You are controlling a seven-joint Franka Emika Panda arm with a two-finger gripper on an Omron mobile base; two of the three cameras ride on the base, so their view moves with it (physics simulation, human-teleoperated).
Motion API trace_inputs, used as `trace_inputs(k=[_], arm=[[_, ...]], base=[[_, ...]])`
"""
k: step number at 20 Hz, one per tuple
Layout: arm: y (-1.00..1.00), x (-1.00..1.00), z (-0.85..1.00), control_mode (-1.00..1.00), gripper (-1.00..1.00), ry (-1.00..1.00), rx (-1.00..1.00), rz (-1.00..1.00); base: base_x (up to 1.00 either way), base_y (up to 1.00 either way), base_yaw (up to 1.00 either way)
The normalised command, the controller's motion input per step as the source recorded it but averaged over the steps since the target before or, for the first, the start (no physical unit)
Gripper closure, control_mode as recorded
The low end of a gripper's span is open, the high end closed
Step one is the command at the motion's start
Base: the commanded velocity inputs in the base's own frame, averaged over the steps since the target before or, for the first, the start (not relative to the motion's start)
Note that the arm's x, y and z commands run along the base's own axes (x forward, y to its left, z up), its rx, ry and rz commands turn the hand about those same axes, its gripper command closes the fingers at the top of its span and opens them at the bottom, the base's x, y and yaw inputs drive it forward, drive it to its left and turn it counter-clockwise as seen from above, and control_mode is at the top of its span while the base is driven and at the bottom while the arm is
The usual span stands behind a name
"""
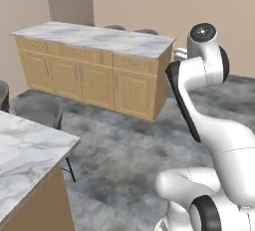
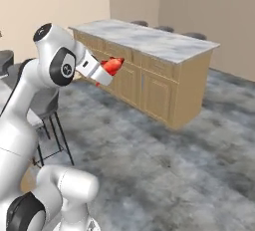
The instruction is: Take the cheese, fish, and mushroom from the fridge and place them on the plate on the dining counter to create an appetizer plate.
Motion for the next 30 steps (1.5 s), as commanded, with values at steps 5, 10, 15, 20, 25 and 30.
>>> trace_inputs(k=[5,10,15,20,25,30], arm=[[0.00,0.00,0.00,1.00,1.00,0.00,0.00,0.00],[0.00,0.00,0.00,1.00,1.00,0.00,0.00,0.00],[0.00,0.00,0.00,1.00,1.00,0.00,0.00,0.00],[0.00,0.00,0.00,1.00,1.00,0.00,0.00,0.00],[0.00,0.00,0.00,1.00,1.00,0.00,0.00,0.00],[0.00,0.00,0.00,1.00,1.00,0.00,0.00,0.00]], base=[[1.00,-0.98,0.44],[1.00,-0.76,0.53],[1.00,-0.66,0.59],[1.00,-0.65,0.59],[1.00,-0.72,0.56],[1.00,-0.70,0.54]])
